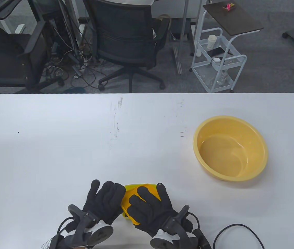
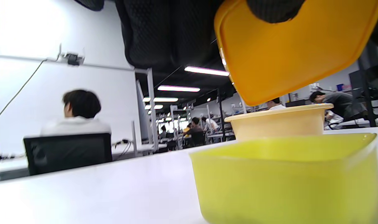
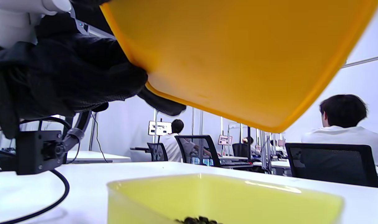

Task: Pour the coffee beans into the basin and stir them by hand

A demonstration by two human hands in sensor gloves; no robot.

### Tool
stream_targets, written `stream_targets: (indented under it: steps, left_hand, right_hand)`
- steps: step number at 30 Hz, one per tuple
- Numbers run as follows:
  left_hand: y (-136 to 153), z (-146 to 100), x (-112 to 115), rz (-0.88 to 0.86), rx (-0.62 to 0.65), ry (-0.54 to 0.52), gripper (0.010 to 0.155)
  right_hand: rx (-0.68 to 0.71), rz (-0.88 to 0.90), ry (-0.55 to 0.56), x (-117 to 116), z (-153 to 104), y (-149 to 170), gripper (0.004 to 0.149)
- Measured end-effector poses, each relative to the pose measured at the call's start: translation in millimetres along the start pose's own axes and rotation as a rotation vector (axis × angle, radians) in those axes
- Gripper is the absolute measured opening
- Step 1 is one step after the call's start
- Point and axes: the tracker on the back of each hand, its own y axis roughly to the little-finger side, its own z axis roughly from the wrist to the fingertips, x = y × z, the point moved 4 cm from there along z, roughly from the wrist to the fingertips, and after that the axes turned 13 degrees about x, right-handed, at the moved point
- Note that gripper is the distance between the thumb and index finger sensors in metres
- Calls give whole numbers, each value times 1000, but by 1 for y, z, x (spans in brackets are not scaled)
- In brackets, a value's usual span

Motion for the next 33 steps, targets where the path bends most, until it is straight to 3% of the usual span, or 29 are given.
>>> stream_targets:
  steps: [4, 6, 8, 13, 18, 25, 33]
  left_hand:
    - [-2, -1, -8, 41, 14, -25, 46]
    - [7, -3, -10, -46, -7, -40, 45]
    - [29, -9, -4, -245, -90, -52, 44]
    - [111, -49, 29, -805, -545, -151, 44]
    - [150, -85, 58, -973, -832, -191, 45]
    - [160, -122, 108, -1315, -1150, -174, 47]
    - [156, -136, 130, -1575, -1239, -242, 51]
  right_hand:
    - [-37, 52, 44, 2, -4, 4, 51]
    - [-97, 43, 72, 7, -7, 11, 60]
    - [-174, 34, 69, 11, -13, 22, 74]
    - [-312, 116, 24, 2, -30, 50, 78]
    - [-338, 141, -5, -8, -33, 59, 76]
    - [-333, 134, -26, -10, -33, 58, 77]
    - [-333, 143, -38, -11, -33, 58, 76]
